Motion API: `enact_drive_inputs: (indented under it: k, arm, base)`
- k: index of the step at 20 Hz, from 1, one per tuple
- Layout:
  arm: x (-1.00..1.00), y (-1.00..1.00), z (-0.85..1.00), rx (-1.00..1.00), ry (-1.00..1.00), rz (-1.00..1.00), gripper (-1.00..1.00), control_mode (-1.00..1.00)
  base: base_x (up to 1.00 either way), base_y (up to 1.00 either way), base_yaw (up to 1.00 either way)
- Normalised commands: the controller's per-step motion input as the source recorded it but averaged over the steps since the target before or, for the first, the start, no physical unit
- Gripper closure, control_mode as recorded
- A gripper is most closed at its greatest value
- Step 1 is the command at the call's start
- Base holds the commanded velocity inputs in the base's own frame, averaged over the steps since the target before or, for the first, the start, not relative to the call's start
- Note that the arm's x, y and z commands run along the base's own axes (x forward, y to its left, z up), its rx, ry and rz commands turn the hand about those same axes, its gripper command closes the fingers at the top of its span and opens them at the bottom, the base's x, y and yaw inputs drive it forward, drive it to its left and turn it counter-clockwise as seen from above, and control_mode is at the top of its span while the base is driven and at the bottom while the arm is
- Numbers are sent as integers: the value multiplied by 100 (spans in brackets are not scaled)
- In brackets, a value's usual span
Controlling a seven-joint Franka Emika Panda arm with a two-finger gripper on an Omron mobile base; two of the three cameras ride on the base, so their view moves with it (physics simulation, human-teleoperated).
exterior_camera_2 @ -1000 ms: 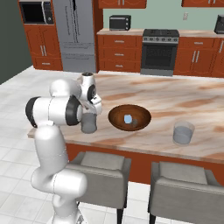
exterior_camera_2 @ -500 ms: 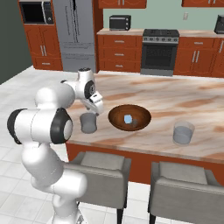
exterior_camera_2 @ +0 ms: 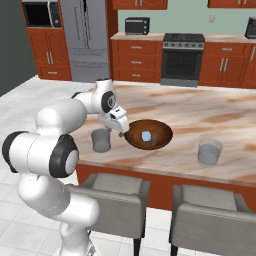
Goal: There are four ice cubes in the ice bowl. Place two ice cubes in each glass of water.
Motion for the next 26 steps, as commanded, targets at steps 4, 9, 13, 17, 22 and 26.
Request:
enact_drive_inputs:
  k: [4,9,13,17,22,26]
  arm:
    - [18,-33,15,0,20,30,-100,-100]
    - [45,-37,0,0,15,31,-100,-100]
    - [34,-86,-15,3,-2,41,-100,-100]
    - [42,-46,-37,1,-14,39,-100,-100]
    - [36,-9,-36,0,-23,32,-100,-100]
    - [36,4,-26,0,-11,17,-100,-100]
  base:
    - [0,0,0]
    - [0,0,0]
    - [0,0,0]
    - [0,0,0]
    - [0,0,0]
    - [0,0,0]
